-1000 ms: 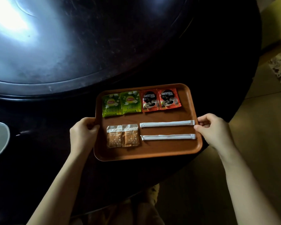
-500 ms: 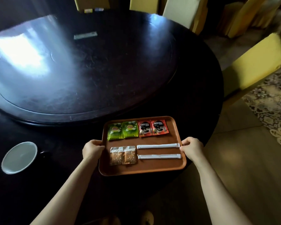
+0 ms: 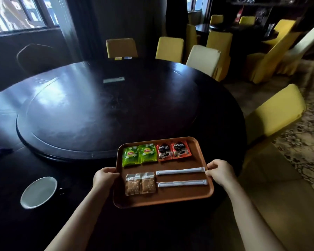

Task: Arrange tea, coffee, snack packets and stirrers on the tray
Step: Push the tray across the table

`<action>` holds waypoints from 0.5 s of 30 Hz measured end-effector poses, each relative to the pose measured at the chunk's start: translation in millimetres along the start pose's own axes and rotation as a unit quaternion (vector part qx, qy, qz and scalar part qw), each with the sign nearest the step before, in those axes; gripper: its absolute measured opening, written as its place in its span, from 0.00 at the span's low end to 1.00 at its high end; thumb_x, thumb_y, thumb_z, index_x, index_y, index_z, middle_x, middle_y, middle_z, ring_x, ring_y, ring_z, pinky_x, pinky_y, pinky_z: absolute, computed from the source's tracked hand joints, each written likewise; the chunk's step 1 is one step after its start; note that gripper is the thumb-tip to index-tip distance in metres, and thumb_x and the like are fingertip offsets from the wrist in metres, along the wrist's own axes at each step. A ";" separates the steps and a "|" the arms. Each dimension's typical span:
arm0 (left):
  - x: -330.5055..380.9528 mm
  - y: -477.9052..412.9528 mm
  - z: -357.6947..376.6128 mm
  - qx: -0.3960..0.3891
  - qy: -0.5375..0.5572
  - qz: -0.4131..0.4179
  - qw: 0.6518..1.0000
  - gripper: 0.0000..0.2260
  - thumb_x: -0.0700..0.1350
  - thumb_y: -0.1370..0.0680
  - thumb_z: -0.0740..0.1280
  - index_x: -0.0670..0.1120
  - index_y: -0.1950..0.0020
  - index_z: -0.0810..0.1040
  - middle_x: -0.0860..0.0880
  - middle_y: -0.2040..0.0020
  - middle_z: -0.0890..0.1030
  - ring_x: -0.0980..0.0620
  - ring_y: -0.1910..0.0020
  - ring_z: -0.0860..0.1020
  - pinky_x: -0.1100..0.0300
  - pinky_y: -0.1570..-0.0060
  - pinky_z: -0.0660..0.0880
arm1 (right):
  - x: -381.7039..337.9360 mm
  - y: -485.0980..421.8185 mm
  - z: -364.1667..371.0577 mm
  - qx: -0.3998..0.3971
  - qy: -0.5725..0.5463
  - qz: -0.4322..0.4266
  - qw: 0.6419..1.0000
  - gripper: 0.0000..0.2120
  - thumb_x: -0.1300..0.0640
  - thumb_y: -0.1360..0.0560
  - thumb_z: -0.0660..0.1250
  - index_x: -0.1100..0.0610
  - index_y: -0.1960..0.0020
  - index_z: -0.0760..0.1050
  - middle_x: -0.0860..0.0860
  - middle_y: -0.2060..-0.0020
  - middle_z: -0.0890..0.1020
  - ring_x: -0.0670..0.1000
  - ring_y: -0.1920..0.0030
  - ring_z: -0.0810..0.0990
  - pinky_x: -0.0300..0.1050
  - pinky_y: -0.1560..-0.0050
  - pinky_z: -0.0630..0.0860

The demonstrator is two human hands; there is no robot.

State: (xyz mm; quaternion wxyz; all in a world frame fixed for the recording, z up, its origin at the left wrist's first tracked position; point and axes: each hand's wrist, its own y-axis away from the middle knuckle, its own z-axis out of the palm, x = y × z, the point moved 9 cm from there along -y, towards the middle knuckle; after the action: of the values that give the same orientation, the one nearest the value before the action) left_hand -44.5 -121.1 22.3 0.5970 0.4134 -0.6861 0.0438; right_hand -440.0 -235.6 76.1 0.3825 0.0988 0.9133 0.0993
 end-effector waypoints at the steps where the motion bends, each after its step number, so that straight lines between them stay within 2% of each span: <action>1: 6.7 -1.5 -3.7 0.002 0.013 0.002 1.000 0.10 0.33 0.36 0.71 0.43 0.57 0.81 0.40 0.61 0.83 0.43 0.62 0.81 0.46 0.53 0.79 | -8.0 -2.9 -1.1 -0.004 -0.003 -0.004 1.000 0.12 0.68 0.35 0.70 0.53 0.68 0.73 0.52 0.65 0.79 0.53 0.60 0.78 0.41 0.60 0.70; 4: 27.9 -3.3 -16.2 0.009 0.049 0.013 0.999 0.09 0.31 0.35 0.69 0.43 0.59 0.81 0.40 0.64 0.82 0.44 0.65 0.79 0.48 0.54 0.78 | -33.8 -11.7 0.5 -0.014 -0.010 -0.017 1.000 0.09 0.67 0.36 0.71 0.55 0.65 0.76 0.54 0.63 0.81 0.54 0.59 0.80 0.42 0.58 0.72; 7: 49.1 -9.9 -32.9 0.012 0.076 0.024 0.997 0.10 0.30 0.35 0.69 0.44 0.61 0.82 0.46 0.73 0.82 0.48 0.70 0.78 0.54 0.59 0.78 | -60.3 -20.7 8.7 -0.027 -0.025 -0.029 0.999 0.07 0.67 0.36 0.71 0.57 0.62 0.78 0.55 0.62 0.82 0.54 0.58 0.81 0.43 0.57 0.73; 9: 63.3 -18.4 -47.4 0.015 0.079 0.033 0.996 0.10 0.30 0.36 0.69 0.44 0.62 0.82 0.48 0.75 0.81 0.49 0.71 0.78 0.54 0.59 0.78 | -80.8 -27.4 15.7 -0.029 -0.035 -0.041 0.998 0.08 0.67 0.35 0.71 0.56 0.63 0.77 0.55 0.62 0.82 0.54 0.59 0.81 0.43 0.57 0.74; 13: 86.9 -47.6 -80.9 0.033 0.083 0.047 0.995 0.13 0.31 0.37 0.69 0.40 0.55 0.83 0.45 0.72 0.81 0.46 0.69 0.77 0.52 0.59 0.78 | -124.8 -43.6 39.7 -0.039 -0.056 -0.058 0.996 0.10 0.69 0.35 0.71 0.55 0.66 0.75 0.56 0.63 0.81 0.54 0.61 0.80 0.44 0.58 0.74; 15: 98.1 -63.2 -93.6 0.035 0.084 0.050 0.995 0.13 0.30 0.37 0.69 0.38 0.54 0.82 0.46 0.76 0.80 0.46 0.70 0.76 0.56 0.62 0.76 | -143.4 -52.6 53.3 -0.044 -0.070 -0.054 0.995 0.08 0.69 0.35 0.71 0.57 0.64 0.76 0.57 0.63 0.81 0.55 0.61 0.80 0.47 0.55 0.77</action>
State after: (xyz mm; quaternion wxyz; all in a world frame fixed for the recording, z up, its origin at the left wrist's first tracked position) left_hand 73.3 -161.2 105.3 0.6347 0.3943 -0.6512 0.1325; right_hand -308.6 -317.3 123.3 0.4542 0.0388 0.8831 0.1111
